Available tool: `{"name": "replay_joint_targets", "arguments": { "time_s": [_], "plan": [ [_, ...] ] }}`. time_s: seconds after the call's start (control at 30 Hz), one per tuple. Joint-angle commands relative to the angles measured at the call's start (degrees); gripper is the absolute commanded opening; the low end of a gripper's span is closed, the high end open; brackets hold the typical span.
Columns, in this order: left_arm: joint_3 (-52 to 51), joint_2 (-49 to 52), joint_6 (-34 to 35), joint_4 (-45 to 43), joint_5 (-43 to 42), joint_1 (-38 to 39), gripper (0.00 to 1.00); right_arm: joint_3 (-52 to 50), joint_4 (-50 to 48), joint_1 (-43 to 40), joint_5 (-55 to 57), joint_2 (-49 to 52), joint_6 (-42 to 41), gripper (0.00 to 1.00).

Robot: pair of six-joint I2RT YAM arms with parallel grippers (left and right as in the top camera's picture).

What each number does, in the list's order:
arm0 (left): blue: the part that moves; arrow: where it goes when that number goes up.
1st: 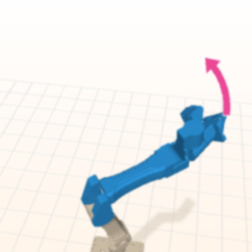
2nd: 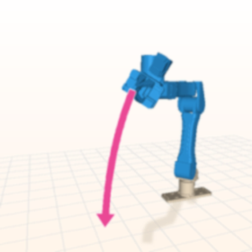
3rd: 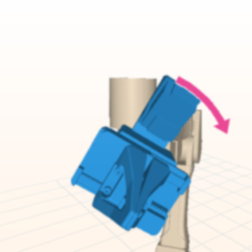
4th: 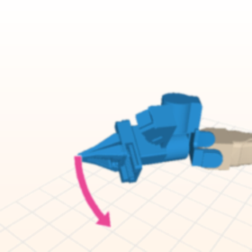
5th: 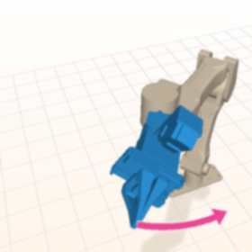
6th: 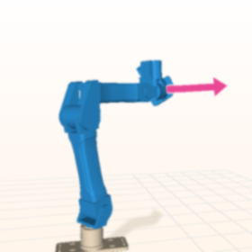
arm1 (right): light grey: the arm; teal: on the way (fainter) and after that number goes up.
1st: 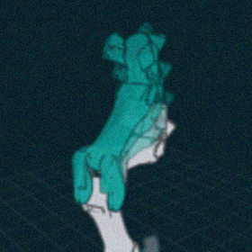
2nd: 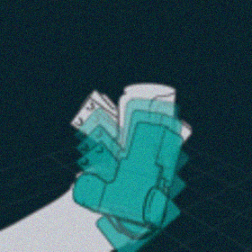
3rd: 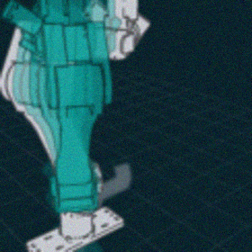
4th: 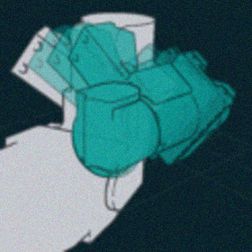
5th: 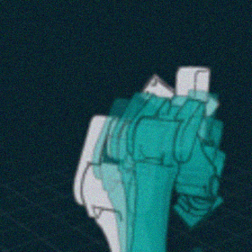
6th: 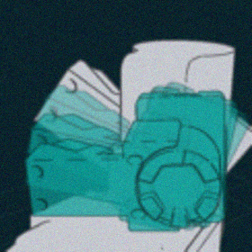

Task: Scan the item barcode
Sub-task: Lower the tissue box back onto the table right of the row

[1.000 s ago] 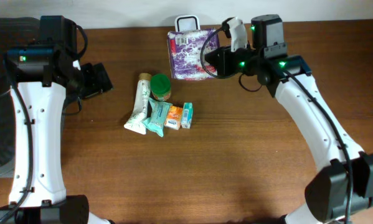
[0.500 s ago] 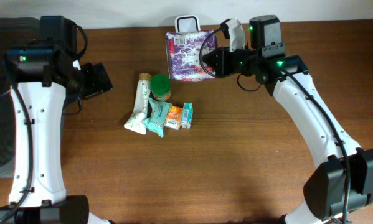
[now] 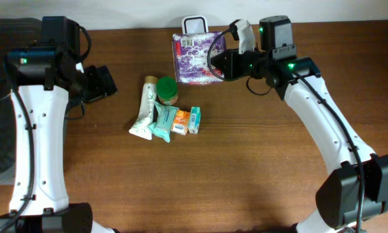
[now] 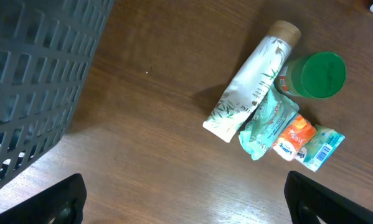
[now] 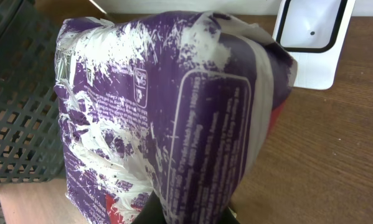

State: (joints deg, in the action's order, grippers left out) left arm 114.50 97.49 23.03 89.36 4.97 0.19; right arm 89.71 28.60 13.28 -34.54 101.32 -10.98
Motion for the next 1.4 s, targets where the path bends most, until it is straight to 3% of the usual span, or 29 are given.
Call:
{"name": "replay_joint_targets", "arguments": {
  "time_s": [0.0, 0.43, 0.53, 0.63, 0.73, 0.97, 1.1, 1.17, 1.2, 1.27, 1.3, 1.37],
  "plan": [
    [-0.07, -1.03, 0.50, 0.07, 0.46, -0.09, 0.99, 0.39, -0.48, 0.11, -1.25, -0.22, -0.26, 0.04],
    [-0.07, -1.03, 0.52, 0.04, 0.46, -0.11, 0.99, 0.42, 2.23, 0.11, 2.32, -0.48, -0.37, 0.04],
    [-0.07, -1.03, 0.50, 0.07, 0.46, -0.11, 0.99, 1.25, 8.90, 0.11, 18.75, -1.44, -0.48, 0.04],
    [-0.07, -1.03, 0.50, 0.04, 0.46, -0.11, 0.99, 1.60, 18.32, 0.17, 45.51, -1.55, -0.46, 0.04],
    [-0.07, -1.03, 0.50, 0.07, 0.46, -0.11, 0.99, 1.53, 24.61, 0.15, 61.40, -0.22, -0.44, 0.04],
    [-0.07, -1.03, 0.50, 0.07, 0.46, -0.11, 0.99, -4.22, 26.05, 0.28, 70.79, 8.90, -0.48, 0.07],
    [-0.07, -1.03, 0.50, 0.04, 0.46, -0.11, 0.99, -4.15, 25.35, 3.41, 68.17, 9.75, -0.42, 0.34],
    [-0.07, -1.03, 0.50, 0.07, 0.46, -0.11, 0.99, -4.15, 24.13, 6.82, 64.89, 9.75, -0.24, 0.40],
    [-0.07, -1.03, 0.52, 0.07, 0.46, -0.11, 0.99, -4.04, 23.26, 8.96, 63.87, 9.75, -0.26, 0.47],
    [-0.07, -1.03, 0.50, 0.07, 0.46, -0.11, 0.99, -3.23, 21.51, 13.64, 63.43, 9.75, -0.28, 0.73],
    [-0.07, -1.03, 0.52, 0.07, 0.46, -0.11, 0.99, -1.95, 21.64, 15.45, 63.43, 9.75, -0.28, 0.75],
    [-0.07, -1.03, 0.50, 0.04, 0.46, -0.11, 0.99, 2.10, 23.45, 18.01, 63.23, 9.64, -0.52, 0.95]
  ]
}}
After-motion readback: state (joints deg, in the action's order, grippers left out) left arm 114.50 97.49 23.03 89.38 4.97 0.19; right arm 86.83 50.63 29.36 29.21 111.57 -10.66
